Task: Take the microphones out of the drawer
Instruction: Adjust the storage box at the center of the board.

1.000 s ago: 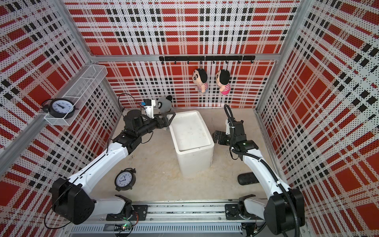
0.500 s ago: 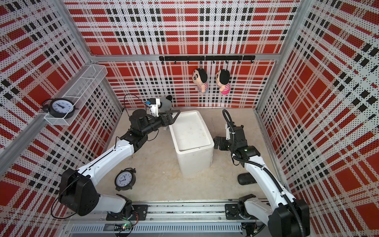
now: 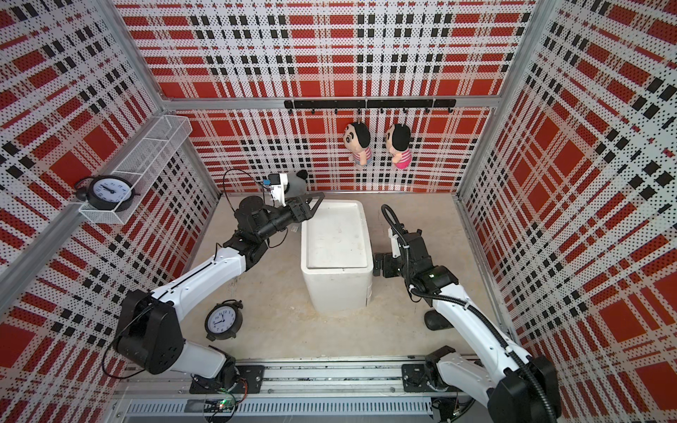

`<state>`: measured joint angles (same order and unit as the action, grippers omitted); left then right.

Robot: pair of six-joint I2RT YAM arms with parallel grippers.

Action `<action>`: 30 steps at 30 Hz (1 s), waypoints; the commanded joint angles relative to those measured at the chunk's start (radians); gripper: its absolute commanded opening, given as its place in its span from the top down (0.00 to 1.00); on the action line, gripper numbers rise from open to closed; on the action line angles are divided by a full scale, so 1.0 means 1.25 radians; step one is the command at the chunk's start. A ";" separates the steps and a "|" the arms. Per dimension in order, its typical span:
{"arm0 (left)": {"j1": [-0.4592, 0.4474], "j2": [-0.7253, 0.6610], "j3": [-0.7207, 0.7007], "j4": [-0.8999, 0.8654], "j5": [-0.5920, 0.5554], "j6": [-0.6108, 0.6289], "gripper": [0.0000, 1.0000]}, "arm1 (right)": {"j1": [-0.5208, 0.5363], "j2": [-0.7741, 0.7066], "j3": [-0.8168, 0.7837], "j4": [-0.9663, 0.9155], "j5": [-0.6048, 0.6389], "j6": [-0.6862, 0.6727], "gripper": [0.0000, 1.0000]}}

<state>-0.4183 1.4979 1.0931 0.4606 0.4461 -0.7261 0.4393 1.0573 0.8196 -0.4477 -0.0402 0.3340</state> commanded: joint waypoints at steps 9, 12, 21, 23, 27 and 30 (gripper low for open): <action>-0.021 0.064 -0.040 0.003 0.092 -0.044 0.02 | 0.170 -0.005 -0.056 0.189 -0.005 0.055 0.00; -0.023 0.073 -0.036 0.007 0.101 -0.043 0.02 | 0.211 0.015 -0.052 0.202 0.042 0.077 0.00; -0.001 0.083 -0.020 0.001 0.118 -0.035 0.02 | 0.237 -0.019 -0.067 0.163 0.154 0.140 0.00; 0.016 0.075 -0.018 -0.007 0.119 -0.027 0.02 | 0.234 -0.027 -0.063 0.146 0.149 0.136 0.00; 0.059 0.048 -0.006 -0.064 0.120 0.012 0.02 | 0.218 -0.052 -0.073 0.144 0.094 0.116 0.00; 0.093 0.024 0.012 -0.141 0.104 0.058 0.02 | 0.182 -0.063 -0.079 0.135 0.011 0.098 0.00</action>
<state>-0.3286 1.5608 1.0855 0.4370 0.5537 -0.7120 0.7002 1.0107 0.7322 -0.3210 0.0456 0.4683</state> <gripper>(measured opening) 0.982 0.997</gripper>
